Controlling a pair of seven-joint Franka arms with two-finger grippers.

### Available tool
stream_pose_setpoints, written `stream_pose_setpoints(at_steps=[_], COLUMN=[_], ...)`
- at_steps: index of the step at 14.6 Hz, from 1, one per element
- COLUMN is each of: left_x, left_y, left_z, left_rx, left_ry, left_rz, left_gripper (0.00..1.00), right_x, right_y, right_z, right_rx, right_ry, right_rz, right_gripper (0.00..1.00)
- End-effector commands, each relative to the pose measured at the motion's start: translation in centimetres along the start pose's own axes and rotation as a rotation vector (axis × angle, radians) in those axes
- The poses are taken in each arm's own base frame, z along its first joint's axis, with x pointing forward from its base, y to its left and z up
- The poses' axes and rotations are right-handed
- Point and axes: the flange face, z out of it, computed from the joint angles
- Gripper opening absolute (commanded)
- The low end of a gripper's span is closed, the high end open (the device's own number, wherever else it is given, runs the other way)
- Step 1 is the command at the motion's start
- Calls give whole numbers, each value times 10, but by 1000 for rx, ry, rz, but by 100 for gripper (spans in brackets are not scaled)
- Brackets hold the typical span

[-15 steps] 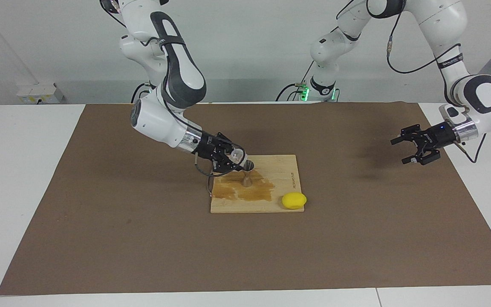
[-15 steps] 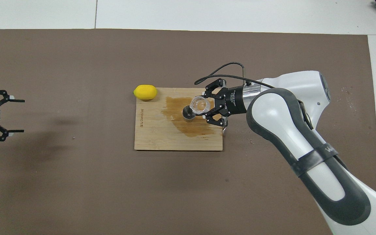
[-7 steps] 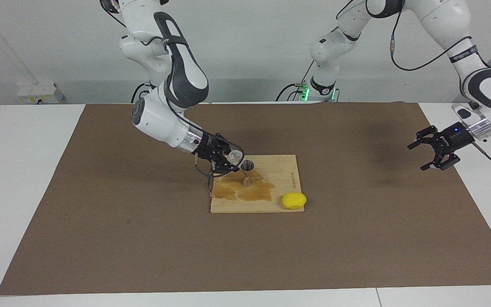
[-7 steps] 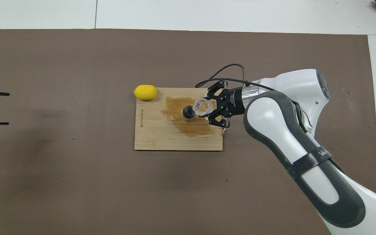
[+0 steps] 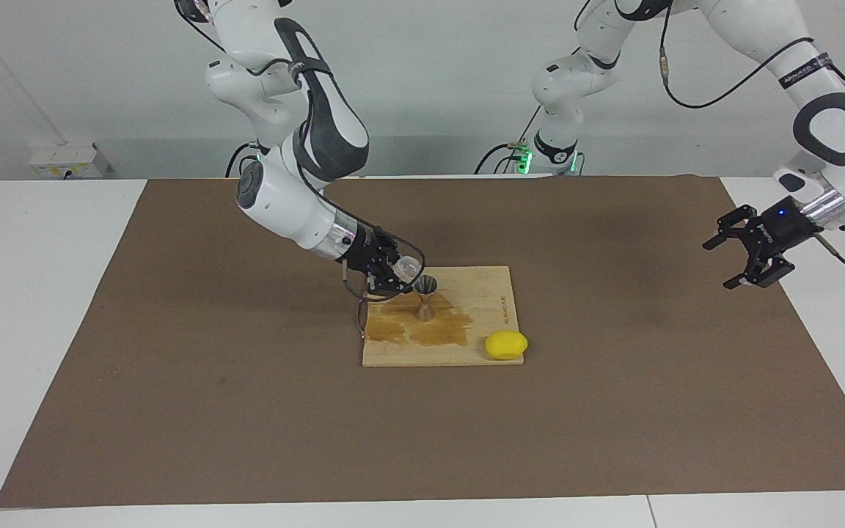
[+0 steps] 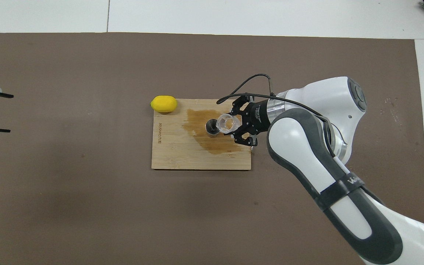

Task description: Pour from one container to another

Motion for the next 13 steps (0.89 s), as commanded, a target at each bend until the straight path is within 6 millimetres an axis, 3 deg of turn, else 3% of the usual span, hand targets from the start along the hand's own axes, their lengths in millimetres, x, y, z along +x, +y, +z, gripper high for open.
stream_pose_setpoints(at_steps=[1,5,13], left_x=[25,47,56], left_y=[-4,-5,13], left_z=[2,9,5], left_rx=[-2,-20,-27], left_ry=[-85,-121,-256], left_rz=[-57,-197,-435], left_gripper=[100,100,100], right_x=[-11,-23,-39], right_y=[-3,-6,-4], right_z=[-15,-18,-16], right_rx=[17,15,11], right_ry=[50,115,188], right_rz=[-4,-25,-30], right_gripper=[0,0,0])
